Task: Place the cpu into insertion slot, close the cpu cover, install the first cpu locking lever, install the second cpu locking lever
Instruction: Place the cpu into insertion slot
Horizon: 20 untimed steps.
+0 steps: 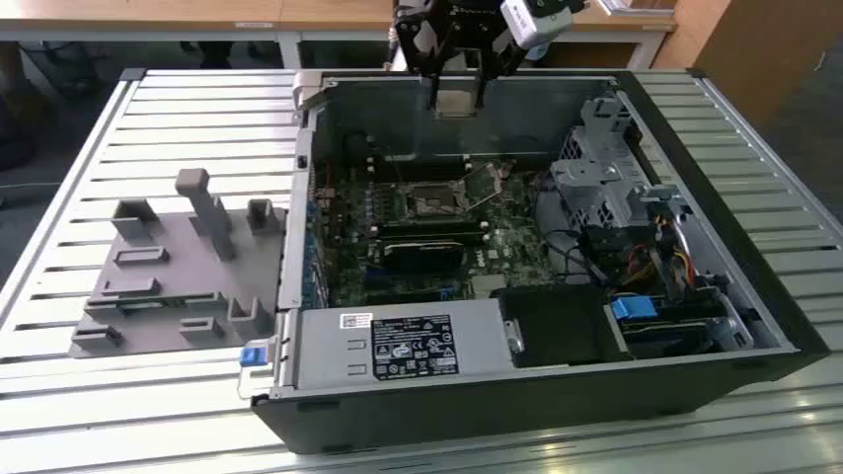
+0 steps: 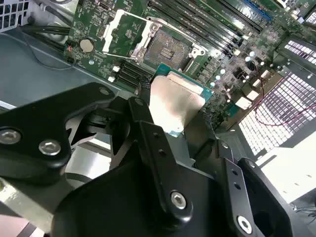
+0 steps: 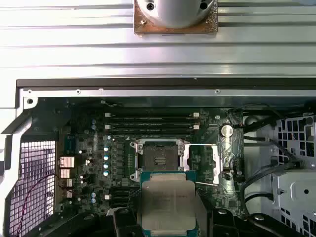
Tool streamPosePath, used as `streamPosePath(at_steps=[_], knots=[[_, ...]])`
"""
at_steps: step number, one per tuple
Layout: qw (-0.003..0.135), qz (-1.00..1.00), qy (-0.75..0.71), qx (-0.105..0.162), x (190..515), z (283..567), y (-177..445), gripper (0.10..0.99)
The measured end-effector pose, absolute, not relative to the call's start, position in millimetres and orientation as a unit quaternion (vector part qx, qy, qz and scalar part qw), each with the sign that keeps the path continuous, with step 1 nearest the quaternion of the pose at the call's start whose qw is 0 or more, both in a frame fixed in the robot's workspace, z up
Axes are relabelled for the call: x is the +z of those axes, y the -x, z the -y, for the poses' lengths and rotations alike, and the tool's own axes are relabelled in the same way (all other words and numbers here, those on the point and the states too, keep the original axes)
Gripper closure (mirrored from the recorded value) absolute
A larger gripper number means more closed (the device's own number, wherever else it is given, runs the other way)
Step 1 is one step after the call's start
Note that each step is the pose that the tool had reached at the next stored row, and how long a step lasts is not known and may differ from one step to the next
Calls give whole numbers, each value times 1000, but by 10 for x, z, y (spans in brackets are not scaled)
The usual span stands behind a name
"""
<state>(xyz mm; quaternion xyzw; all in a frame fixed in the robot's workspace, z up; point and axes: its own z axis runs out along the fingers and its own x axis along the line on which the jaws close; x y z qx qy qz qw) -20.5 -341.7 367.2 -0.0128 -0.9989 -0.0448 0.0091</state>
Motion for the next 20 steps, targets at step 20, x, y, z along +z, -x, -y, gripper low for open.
streamPosePath(at_steps=[20], knots=[[6,996,82,-45,3662,3417,205,561]])
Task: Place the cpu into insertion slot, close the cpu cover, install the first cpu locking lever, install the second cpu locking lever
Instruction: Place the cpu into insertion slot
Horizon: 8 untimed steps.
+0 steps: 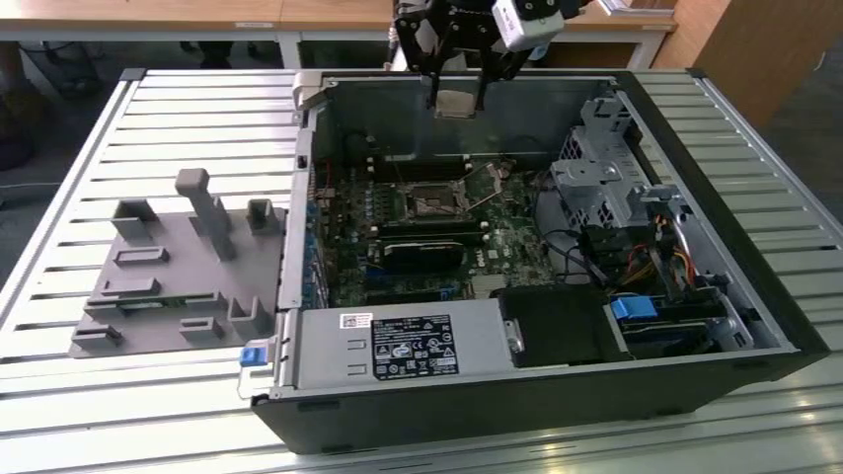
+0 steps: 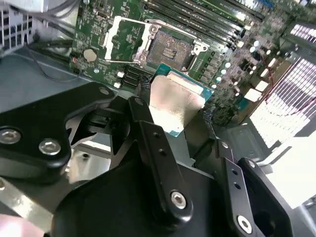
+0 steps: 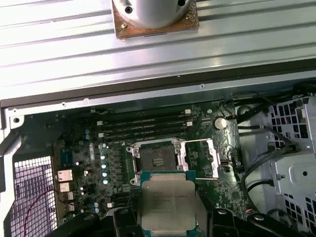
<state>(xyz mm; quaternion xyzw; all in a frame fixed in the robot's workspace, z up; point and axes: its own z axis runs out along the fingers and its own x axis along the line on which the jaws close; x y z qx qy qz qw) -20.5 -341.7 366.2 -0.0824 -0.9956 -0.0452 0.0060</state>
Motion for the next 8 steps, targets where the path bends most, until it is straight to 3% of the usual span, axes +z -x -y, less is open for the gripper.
streamPosePath(at_steps=[8], knots=[[3,987,155,-46,3649,3417,205,561]])
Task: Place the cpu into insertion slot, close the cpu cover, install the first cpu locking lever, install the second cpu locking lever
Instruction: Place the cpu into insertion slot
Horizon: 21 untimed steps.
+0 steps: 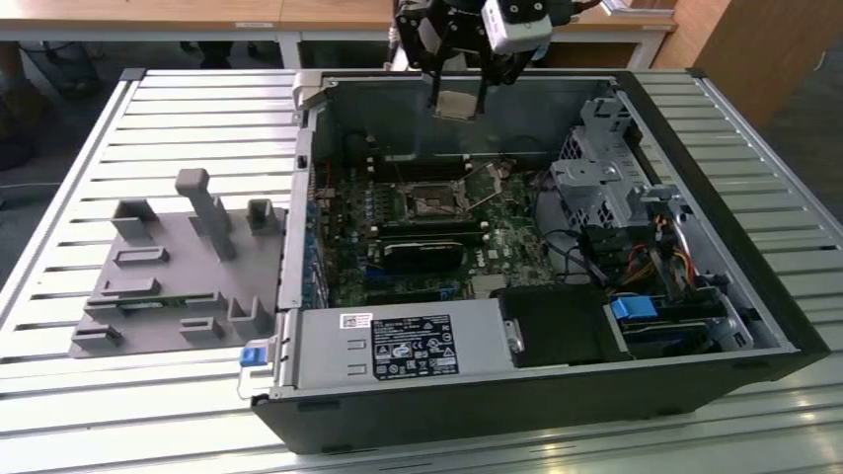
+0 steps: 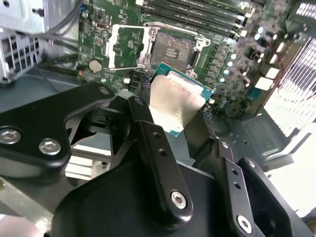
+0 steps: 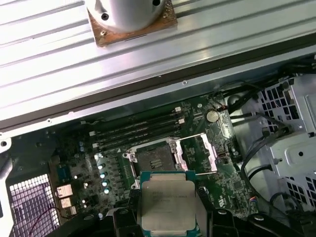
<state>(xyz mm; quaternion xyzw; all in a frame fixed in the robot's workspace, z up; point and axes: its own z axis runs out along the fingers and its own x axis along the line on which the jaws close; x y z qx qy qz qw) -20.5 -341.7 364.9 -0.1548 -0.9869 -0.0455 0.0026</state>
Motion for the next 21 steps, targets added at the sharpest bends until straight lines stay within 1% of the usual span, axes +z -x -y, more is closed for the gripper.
streamPosePath(at_steps=[21], knots=[[-6,940,339,-45,3618,3417,205,561]])
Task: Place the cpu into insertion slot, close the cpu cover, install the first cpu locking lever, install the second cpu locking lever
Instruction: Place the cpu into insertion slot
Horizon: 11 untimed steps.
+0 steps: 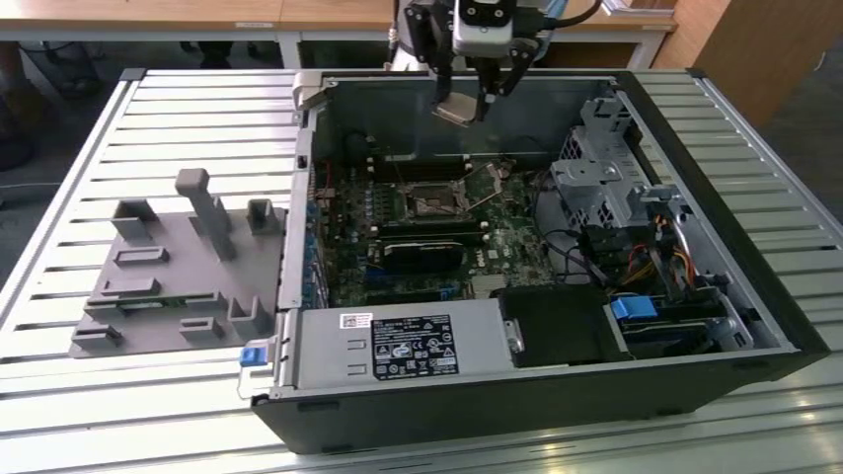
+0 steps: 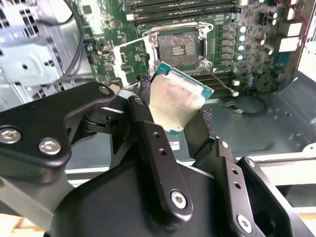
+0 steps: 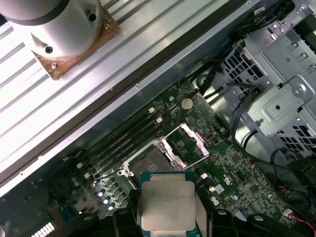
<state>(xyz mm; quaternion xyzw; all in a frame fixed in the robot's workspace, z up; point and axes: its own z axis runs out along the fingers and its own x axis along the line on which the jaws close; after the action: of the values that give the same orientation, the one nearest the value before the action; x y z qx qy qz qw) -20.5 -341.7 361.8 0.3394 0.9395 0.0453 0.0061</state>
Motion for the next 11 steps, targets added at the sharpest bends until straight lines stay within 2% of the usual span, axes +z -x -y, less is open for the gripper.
streamPosePath(at_steps=[11], knots=[[11,-901,-431,44,3600,3417,205,561]])
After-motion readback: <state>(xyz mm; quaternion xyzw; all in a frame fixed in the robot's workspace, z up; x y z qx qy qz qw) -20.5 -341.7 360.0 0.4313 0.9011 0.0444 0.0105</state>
